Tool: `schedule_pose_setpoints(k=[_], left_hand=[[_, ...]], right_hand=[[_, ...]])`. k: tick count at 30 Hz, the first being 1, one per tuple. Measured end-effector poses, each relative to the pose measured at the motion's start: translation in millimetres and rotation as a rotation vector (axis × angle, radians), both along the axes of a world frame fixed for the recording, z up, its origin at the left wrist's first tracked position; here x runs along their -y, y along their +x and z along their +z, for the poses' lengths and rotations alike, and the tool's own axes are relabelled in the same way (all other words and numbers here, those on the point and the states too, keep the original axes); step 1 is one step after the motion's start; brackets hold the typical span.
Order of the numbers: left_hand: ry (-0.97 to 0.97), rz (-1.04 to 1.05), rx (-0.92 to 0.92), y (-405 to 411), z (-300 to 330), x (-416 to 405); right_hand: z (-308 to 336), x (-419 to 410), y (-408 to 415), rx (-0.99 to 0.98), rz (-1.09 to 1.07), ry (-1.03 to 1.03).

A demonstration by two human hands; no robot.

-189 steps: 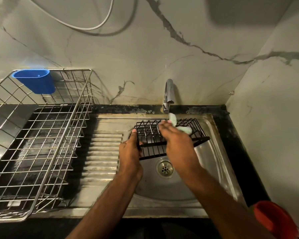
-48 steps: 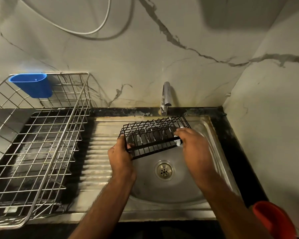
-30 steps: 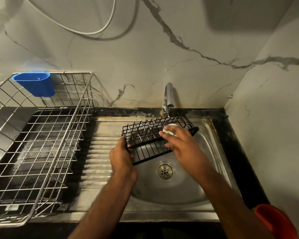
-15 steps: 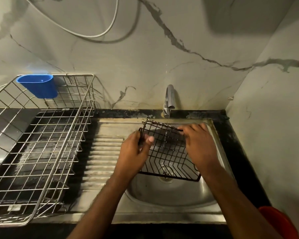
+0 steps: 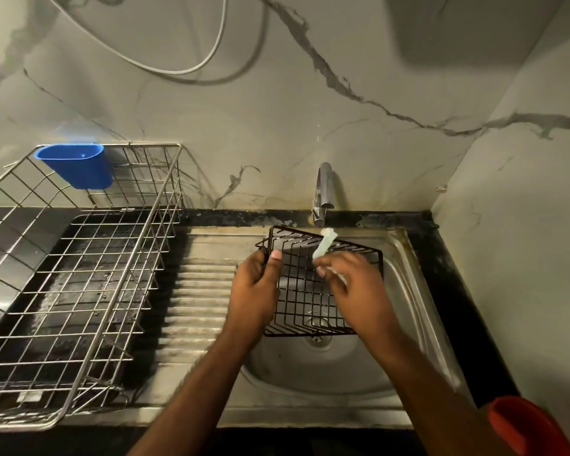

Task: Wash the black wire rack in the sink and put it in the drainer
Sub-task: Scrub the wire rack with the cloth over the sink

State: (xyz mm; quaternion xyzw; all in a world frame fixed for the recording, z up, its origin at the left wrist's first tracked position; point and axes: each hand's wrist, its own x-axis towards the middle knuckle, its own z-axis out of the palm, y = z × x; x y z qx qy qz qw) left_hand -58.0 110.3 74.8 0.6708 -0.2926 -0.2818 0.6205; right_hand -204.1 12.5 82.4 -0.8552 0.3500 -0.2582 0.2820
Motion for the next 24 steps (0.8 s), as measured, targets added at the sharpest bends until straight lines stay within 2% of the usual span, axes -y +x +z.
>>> schedule_pose_setpoints(k=[4,7,10,14,17,20,24], left_hand=[[-0.072,0.015,-0.196,5,10,-3],[-0.124,0.000,-0.274,6,13,-4],[-0.173,-0.018,-0.316,4,17,-5],[-0.230,-0.003,-0.416,9,22,-8],[-0.190,-0.007,-0.477,12,25,-8],[-0.163,-0.055,-0.527,11,26,-11],[-0.172,-0.110,-0.492,12,27,-15]], right_hand=[[-8,-10,0,0.004,0.167,0.232],[-9,-25,10,-0.092,0.292,0.309],[-10,-36,19,-0.144,0.438,0.256],[-9,-35,18,-0.122,0.522,0.190],[-15,-27,17,-0.146,0.608,0.142],[-16,-16,18,-0.178,0.579,0.124],[-22,-4,16,-0.219,0.482,0.107]])
